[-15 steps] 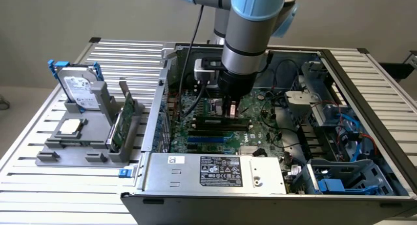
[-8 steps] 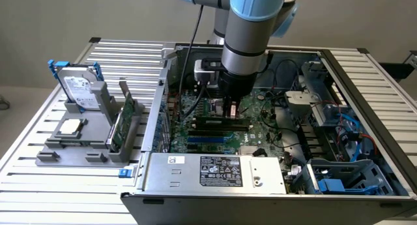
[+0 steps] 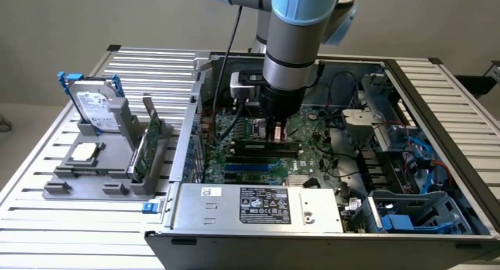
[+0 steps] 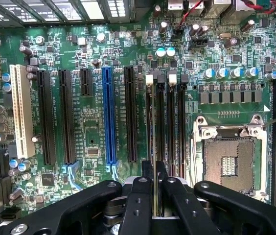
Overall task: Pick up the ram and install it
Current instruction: 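Insert the ram into the slot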
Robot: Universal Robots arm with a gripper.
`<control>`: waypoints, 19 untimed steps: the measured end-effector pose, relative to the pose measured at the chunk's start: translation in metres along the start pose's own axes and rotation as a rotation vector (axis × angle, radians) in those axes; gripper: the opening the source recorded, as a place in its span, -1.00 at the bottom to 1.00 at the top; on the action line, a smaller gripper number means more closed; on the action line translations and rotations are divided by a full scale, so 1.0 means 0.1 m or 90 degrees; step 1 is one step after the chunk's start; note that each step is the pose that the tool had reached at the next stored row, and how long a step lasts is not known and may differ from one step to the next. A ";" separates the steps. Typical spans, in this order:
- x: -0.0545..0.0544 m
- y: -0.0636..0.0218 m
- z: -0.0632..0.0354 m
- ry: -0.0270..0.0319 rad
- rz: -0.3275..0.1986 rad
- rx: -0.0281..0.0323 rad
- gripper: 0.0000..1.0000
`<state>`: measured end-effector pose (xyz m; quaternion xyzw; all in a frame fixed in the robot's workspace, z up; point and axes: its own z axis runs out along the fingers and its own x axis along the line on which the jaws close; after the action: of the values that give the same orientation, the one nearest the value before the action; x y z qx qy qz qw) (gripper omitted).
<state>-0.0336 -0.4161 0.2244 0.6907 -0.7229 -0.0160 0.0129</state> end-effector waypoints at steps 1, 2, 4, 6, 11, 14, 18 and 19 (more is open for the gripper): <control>0.00 0.000 0.001 0.0001 -0.002 0.0001 -0.72; 0.00 0.001 0.003 0.0002 -0.003 0.0005 -0.72; 0.00 0.001 0.007 0.0005 -0.006 0.0018 -0.72; 0.00 0.000 0.010 0.0011 -0.009 0.0039 -0.72; 0.00 0.005 0.022 0.0020 -0.009 0.0083 -0.72; 0.00 0.010 0.025 0.0019 -0.009 0.0085 -0.72; -0.01 0.011 0.025 0.0020 -0.008 0.0085 -0.72; -0.01 0.011 0.025 0.0020 -0.008 0.0085 -0.72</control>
<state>-0.0347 -0.4148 0.2220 0.6952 -0.7187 -0.0102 0.0093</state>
